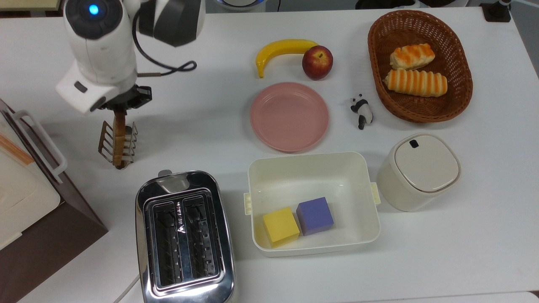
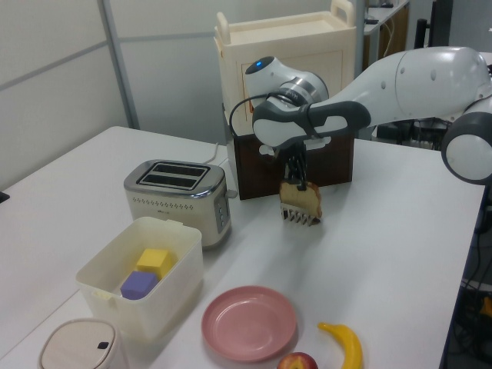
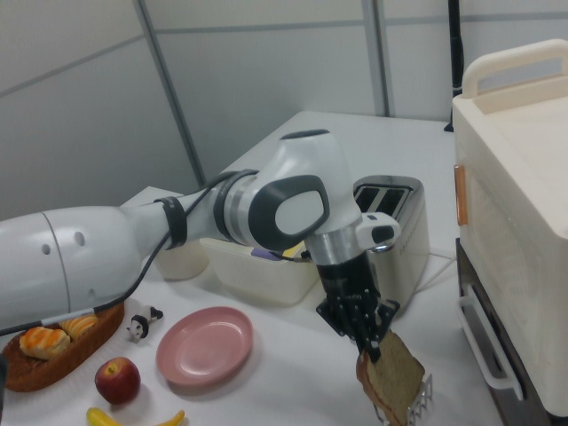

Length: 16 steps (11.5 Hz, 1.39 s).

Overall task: Put the bread in the toaster
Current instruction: 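Lift the bread slice out of the rack and carry it over the toaster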

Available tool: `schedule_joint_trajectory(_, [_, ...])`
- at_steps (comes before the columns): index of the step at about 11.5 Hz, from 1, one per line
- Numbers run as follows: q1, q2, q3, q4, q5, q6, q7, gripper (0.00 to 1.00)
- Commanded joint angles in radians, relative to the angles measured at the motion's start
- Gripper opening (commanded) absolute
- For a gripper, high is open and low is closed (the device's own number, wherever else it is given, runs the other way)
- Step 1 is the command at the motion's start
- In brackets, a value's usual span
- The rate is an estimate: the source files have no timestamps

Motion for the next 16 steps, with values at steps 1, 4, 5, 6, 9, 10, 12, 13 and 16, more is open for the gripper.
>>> schedule_joint_trajectory(1, [0.005,-0.080,-0.004,-0.007,-0.015,0.017,-0.007,0.00])
schedule_joint_trajectory(4, [0.004,-0.120,0.002,0.024,0.002,0.025,0.042,0.00])
schedule_joint_trajectory(5, [0.004,-0.123,0.004,0.037,0.035,0.028,0.068,0.00])
schedule_joint_trajectory(6, [0.004,-0.123,0.004,0.060,0.102,0.028,0.074,0.00])
schedule_joint_trajectory(9, [0.008,-0.125,0.007,0.094,0.212,0.070,0.077,0.03])
schedule_joint_trajectory(10, [0.016,-0.125,0.019,0.094,0.216,0.130,0.077,0.03])
schedule_joint_trajectory(12, [0.021,-0.123,0.047,0.094,0.261,0.272,0.080,0.03])
schedule_joint_trajectory(13, [0.028,-0.122,0.047,0.090,0.303,0.331,0.086,0.03])
schedule_joint_trajectory(16, [0.054,-0.111,0.048,0.087,0.454,0.501,0.083,0.03])
